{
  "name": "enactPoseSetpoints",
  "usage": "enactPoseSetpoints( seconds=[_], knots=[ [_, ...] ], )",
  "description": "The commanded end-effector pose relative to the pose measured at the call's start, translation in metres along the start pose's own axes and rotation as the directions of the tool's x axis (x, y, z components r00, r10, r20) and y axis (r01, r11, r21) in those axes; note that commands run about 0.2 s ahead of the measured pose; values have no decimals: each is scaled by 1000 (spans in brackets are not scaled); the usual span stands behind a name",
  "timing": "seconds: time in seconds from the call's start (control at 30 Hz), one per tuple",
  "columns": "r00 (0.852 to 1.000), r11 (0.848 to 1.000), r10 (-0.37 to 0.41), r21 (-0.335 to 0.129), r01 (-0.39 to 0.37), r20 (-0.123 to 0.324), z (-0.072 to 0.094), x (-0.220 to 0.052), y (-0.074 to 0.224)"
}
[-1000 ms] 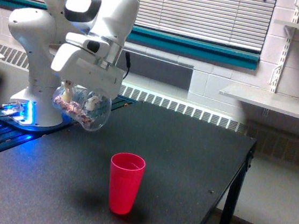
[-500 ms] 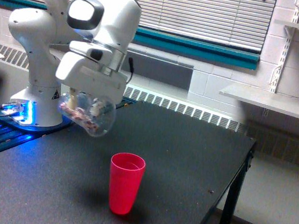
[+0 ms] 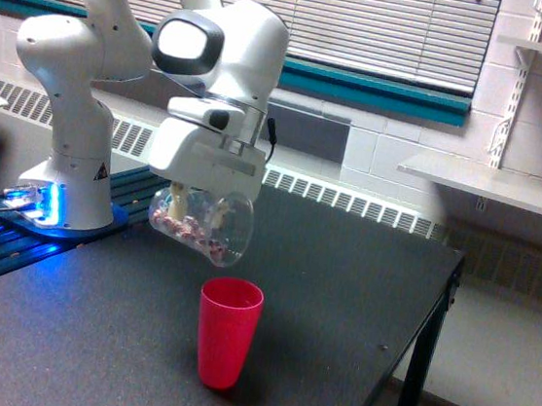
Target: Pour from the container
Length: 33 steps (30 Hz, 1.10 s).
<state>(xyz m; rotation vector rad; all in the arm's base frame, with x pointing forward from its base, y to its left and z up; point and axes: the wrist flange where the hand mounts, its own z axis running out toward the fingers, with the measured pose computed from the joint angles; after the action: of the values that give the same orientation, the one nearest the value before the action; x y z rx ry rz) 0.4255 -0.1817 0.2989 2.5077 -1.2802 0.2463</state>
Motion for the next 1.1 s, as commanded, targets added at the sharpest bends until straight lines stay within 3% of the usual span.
enactPoseSetpoints(
  seconds=[0.03,0.47,0.7,1.1],
  knots=[
    [1000,1000,8,3,-8,-20,-10,9,-4],
    [999,1000,8,-12,-8,-38,-25,24,1],
    [997,998,-31,-47,27,-71,-52,48,2],
    [997,997,-29,-75,24,-65,-54,47,11]
  ],
)
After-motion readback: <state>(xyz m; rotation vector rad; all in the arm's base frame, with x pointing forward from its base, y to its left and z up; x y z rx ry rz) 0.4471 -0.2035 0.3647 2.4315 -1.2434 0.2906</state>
